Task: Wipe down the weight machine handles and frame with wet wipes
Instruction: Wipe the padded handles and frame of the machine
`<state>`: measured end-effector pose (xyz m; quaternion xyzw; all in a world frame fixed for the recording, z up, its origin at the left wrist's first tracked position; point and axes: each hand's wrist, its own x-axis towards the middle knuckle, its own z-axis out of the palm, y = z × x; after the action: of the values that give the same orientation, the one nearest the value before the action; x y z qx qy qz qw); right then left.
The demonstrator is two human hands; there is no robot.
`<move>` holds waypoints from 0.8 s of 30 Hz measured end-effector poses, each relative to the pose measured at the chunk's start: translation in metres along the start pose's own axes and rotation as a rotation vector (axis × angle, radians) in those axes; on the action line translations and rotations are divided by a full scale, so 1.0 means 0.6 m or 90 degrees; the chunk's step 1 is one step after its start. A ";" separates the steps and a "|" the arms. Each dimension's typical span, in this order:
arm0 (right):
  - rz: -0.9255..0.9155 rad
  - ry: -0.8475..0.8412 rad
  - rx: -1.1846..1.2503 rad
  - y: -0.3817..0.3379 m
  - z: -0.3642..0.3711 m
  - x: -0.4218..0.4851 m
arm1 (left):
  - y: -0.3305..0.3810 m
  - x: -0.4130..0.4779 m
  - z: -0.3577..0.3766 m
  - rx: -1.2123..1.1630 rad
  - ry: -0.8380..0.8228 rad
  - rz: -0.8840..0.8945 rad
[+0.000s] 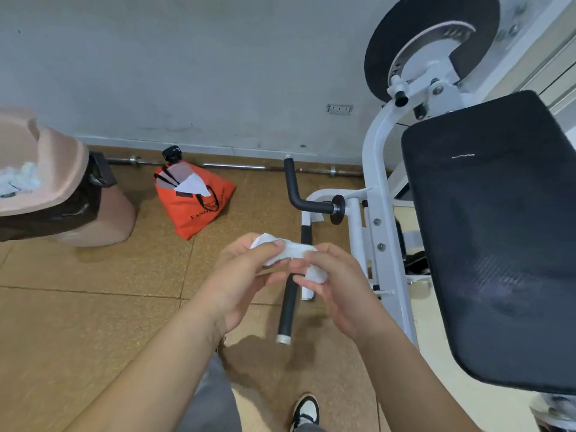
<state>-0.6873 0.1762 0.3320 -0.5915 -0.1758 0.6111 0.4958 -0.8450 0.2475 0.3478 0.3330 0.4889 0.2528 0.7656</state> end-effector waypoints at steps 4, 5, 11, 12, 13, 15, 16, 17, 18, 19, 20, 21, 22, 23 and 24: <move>0.030 -0.013 -0.127 -0.019 0.077 0.067 | 0.085 0.076 -0.056 -0.031 -0.031 0.054; 0.029 0.000 -0.149 -0.022 0.093 0.085 | 0.107 0.097 -0.068 -0.006 -0.031 0.065; 0.020 0.064 -0.043 -0.069 0.165 0.135 | 0.212 0.188 -0.094 0.222 -0.116 0.088; 0.003 0.076 -0.014 -0.080 0.174 0.137 | 0.223 0.197 -0.090 0.251 -0.151 0.095; -0.007 0.103 0.023 -0.089 0.179 0.140 | 0.233 0.204 -0.082 0.278 -0.191 0.103; -0.022 0.187 0.102 -0.099 0.185 0.142 | 0.242 0.213 -0.062 0.329 -0.258 0.107; -0.030 0.230 0.141 -0.103 0.186 0.141 | 0.244 0.216 -0.052 0.349 -0.271 0.105; -0.039 0.266 0.185 -0.106 0.184 0.138 | 0.243 0.220 -0.043 0.366 -0.273 0.106; -0.053 0.289 0.229 -0.110 0.181 0.136 | 0.241 0.226 -0.035 0.388 -0.271 0.109; -0.068 0.305 0.270 -0.115 0.177 0.132 | 0.238 0.232 -0.027 0.409 -0.268 0.115; -0.081 0.327 0.304 -0.118 0.171 0.129 | 0.235 0.236 -0.020 0.421 -0.263 0.117; -0.090 0.360 0.328 -0.120 0.163 0.130 | 0.231 0.240 -0.013 0.417 -0.259 0.116; -0.096 0.403 0.339 -0.121 0.155 0.131 | 0.229 0.242 -0.006 0.405 -0.261 0.111; -0.099 0.445 0.339 -0.122 0.146 0.135 | 0.225 0.243 0.001 0.396 -0.269 0.106; -0.100 0.481 0.336 -0.122 0.139 0.140 | 0.221 0.241 0.009 0.395 -0.281 0.105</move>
<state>-0.7167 0.3080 0.3645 -0.6109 0.1344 0.3370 0.7037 -0.7915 0.4355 0.3662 0.6333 0.3371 0.0763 0.6924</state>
